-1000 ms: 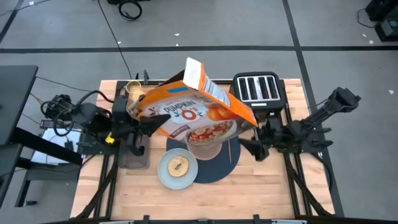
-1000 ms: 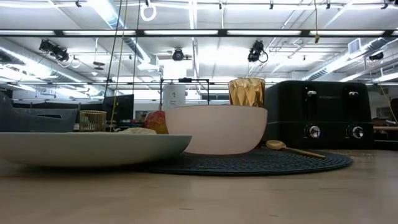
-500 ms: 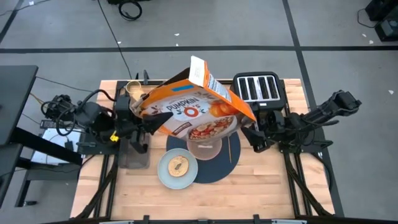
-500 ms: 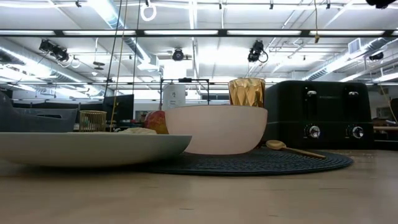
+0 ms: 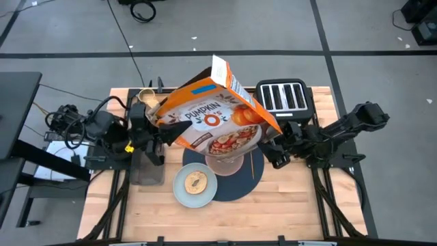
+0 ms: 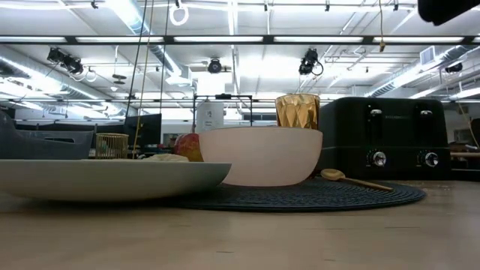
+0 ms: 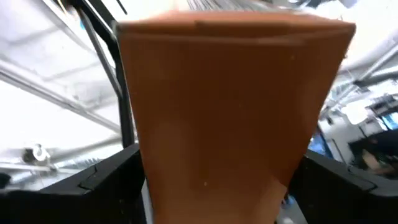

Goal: Arrange a breakfast setting
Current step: Pour the cereal from the cereal box into the orange bowl

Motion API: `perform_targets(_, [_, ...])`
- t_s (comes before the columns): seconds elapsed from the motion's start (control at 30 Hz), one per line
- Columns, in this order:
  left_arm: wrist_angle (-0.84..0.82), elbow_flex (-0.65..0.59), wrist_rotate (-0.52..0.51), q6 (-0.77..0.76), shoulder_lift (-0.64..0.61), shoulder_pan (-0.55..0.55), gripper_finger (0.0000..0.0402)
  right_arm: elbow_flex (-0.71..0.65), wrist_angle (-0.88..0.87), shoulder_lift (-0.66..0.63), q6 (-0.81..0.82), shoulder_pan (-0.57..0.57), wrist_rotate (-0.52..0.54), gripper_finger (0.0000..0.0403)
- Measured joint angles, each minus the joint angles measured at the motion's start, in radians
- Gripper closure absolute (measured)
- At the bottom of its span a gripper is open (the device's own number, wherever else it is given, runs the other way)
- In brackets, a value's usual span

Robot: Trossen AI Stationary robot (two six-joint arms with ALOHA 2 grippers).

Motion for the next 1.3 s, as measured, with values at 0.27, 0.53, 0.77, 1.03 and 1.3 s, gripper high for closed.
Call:
perform_targets(0.27, [0.015, -0.002, -0.003, 0.002, 0.002, 0.0, 0.0394, 0.002, 0.088, 0.106, 0.12, -0.022, -0.043, 0.0036])
perform_targets(0.53, [0.032, -0.001, -0.001, 0.003, -0.001, 0.001, 0.0394, 0.066, 0.057, 0.107, 0.039, -0.026, -0.076, 0.0017])
perform_targets(0.77, [0.009, 0.001, 0.006, -0.03, 0.009, 0.004, 0.0394, 0.142, -0.088, 0.106, 0.081, -0.049, -0.138, 0.0015])
perform_targets(1.03, [0.012, 0.003, 0.02, -0.026, 0.022, -0.01, 0.0395, 0.162, -0.139, 0.07, 0.095, -0.061, -0.198, 0.0016])
perform_targets(1.3, [0.003, 0.0, 0.019, 0.006, 0.017, -0.03, 0.0395, 0.147, -0.207, 0.011, 0.104, -0.06, -0.2, 0.0012])
